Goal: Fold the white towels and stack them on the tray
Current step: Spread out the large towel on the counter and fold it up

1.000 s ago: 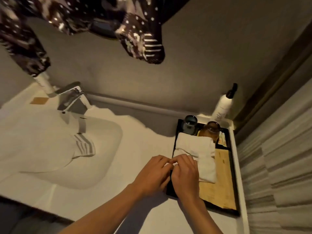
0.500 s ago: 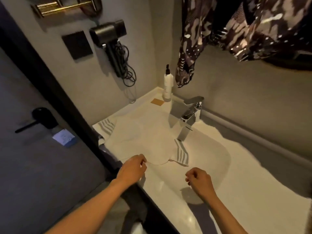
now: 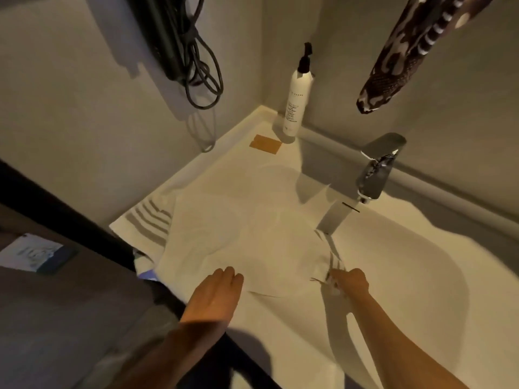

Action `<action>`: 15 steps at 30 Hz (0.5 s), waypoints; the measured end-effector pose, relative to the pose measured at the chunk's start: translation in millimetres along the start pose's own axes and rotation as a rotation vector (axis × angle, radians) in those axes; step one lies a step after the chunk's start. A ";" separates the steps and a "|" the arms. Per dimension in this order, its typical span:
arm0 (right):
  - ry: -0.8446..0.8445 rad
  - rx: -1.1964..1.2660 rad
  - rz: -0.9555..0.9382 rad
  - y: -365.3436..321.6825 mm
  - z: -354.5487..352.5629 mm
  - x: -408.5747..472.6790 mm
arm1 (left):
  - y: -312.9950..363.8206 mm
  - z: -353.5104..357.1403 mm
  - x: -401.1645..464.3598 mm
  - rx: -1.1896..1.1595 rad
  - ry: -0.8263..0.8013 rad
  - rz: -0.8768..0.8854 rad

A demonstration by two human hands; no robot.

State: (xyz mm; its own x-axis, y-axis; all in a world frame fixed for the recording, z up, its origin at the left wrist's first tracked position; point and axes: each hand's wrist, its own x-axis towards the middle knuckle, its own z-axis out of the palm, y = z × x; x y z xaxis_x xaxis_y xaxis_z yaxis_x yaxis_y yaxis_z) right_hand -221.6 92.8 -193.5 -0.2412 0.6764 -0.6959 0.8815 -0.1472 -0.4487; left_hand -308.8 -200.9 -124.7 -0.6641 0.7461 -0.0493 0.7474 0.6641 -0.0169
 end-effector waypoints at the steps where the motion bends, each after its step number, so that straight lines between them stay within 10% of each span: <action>1: -0.027 0.041 0.015 -0.4 4.4 0.3 | -2.7 -3.0 1.7 -0.018 0.010 0.004; 8: -0.181 0.791 -0.125 -25.7 -77.5 -109.3 | -25.6 -82.4 11.7 -0.537 -0.045 -0.320; 15: -0.090 1.078 -0.210 43.7 -259.8 -202.6 | 22.7 -213.5 -3.6 -0.510 0.043 0.209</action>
State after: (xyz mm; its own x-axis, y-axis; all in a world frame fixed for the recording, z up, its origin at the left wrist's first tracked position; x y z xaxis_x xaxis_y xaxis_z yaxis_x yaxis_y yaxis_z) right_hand -28.7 136.8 73.6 -0.4123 0.7129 -0.5672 0.0135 -0.6178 -0.7862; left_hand -293.7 -178.3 88.3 -0.5112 0.8584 0.0415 0.7657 0.4330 0.4756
